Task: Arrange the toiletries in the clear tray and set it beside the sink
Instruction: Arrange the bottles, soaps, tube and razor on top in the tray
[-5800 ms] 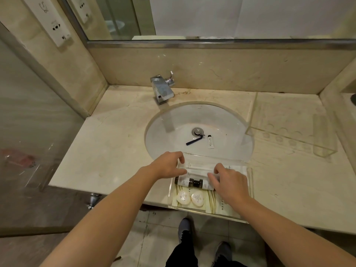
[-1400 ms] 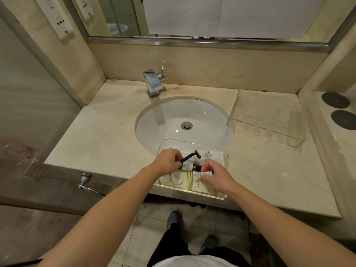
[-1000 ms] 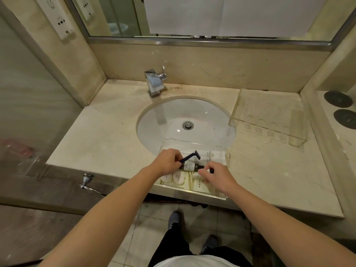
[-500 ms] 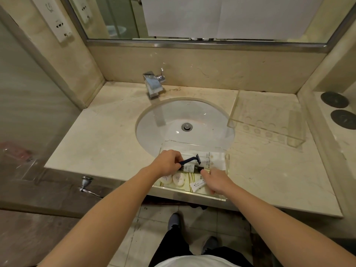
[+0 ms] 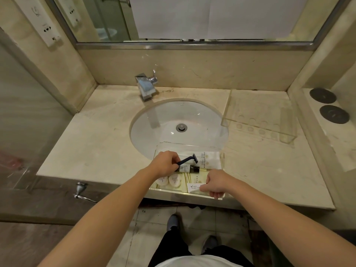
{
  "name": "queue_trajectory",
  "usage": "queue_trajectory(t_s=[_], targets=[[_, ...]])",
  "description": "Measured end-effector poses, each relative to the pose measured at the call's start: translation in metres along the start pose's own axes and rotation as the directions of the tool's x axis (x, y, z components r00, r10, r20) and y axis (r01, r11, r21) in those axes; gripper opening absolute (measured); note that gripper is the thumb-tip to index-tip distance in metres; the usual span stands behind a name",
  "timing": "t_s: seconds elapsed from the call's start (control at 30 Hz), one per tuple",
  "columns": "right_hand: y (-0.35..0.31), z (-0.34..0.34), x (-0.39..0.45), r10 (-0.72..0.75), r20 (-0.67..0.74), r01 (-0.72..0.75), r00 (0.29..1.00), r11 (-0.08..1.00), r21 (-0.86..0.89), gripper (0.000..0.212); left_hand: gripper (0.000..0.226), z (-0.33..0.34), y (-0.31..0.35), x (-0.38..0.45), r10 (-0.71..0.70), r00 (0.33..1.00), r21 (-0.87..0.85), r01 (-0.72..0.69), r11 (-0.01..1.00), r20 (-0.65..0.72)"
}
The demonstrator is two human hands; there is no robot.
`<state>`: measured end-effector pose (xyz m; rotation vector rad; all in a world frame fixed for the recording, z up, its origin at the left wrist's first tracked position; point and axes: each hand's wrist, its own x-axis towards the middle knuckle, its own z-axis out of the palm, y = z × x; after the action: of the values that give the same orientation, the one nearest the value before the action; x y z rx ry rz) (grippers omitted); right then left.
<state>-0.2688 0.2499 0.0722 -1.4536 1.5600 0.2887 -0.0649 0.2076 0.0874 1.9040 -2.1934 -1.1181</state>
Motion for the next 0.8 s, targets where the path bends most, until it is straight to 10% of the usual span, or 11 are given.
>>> queue_trajectory(t_s=[0.6,0.8], targets=[[0.005,-0.007,-0.004,0.027,-0.060,-0.029,0.998,0.999,-0.020,0.039,0.017,0.006,0.018,0.008,0.089,0.994,0.054,-0.092,0.994,0.055],[0.010,-0.027,-0.009,0.004,-0.273,-0.006,0.962,1.000,-0.005,0.020,0.016,0.010,0.025,0.011,0.121,0.989,0.113,-0.130,0.985,0.083]])
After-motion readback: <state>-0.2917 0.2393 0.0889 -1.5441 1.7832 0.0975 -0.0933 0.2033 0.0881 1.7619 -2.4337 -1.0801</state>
